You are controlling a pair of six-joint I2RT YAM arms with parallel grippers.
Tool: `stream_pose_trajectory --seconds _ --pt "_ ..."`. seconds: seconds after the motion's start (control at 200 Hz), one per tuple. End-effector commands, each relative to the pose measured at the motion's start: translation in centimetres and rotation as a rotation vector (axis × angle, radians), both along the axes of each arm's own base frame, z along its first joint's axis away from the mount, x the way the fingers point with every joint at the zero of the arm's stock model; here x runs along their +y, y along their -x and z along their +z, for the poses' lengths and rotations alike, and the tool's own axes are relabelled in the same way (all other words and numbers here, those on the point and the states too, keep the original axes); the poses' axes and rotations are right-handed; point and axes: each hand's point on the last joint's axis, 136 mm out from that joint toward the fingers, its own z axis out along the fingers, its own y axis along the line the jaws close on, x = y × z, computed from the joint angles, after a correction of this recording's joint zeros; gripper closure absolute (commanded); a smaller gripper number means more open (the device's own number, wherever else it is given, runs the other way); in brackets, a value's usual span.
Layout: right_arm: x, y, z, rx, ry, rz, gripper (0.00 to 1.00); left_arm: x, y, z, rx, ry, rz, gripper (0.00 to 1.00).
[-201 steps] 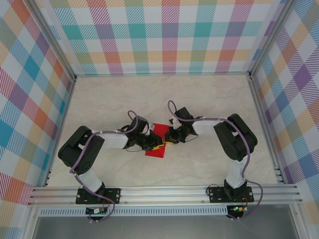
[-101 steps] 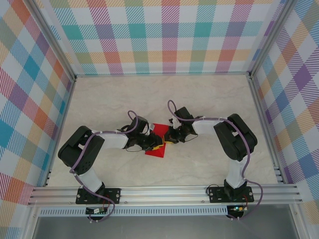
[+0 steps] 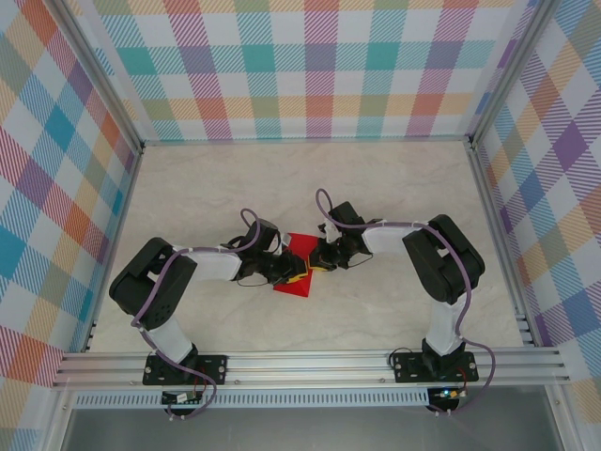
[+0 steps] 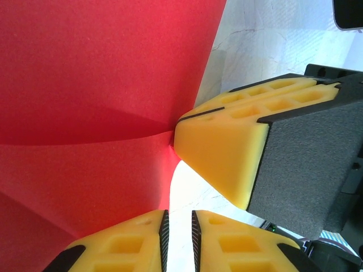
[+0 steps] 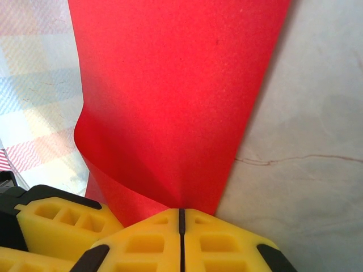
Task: Fold a paper plane with a square sheet of paper (pick it up from the middle)
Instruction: Fold the triangle a second time at the center of the table.
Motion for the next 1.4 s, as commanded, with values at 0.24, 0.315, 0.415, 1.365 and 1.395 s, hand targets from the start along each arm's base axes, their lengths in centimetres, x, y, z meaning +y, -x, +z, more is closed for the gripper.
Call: stream_pose_trajectory --seconds 0.24,0.315,0.415,1.365,1.395 --pt "0.5 -0.2 -0.1 -0.001 -0.012 0.025 0.93 0.3 0.9 -1.5 0.025 -0.053 -0.018 0.8" --pt "0.5 -0.1 -0.2 0.002 -0.01 0.025 0.93 0.4 0.9 -1.6 0.029 -0.055 -0.018 0.8" --pt "0.5 -0.1 -0.2 0.003 -0.01 0.025 0.93 0.3 0.9 -1.7 0.032 -0.053 -0.02 0.8" --pt "-0.7 -0.2 0.9 -0.035 0.046 -0.004 0.9 0.5 1.2 -2.2 0.044 -0.065 -0.031 0.81" --pt "-0.8 -0.3 1.3 -0.045 0.047 -0.008 0.89 0.5 1.2 -2.2 0.044 -0.066 -0.03 0.81"
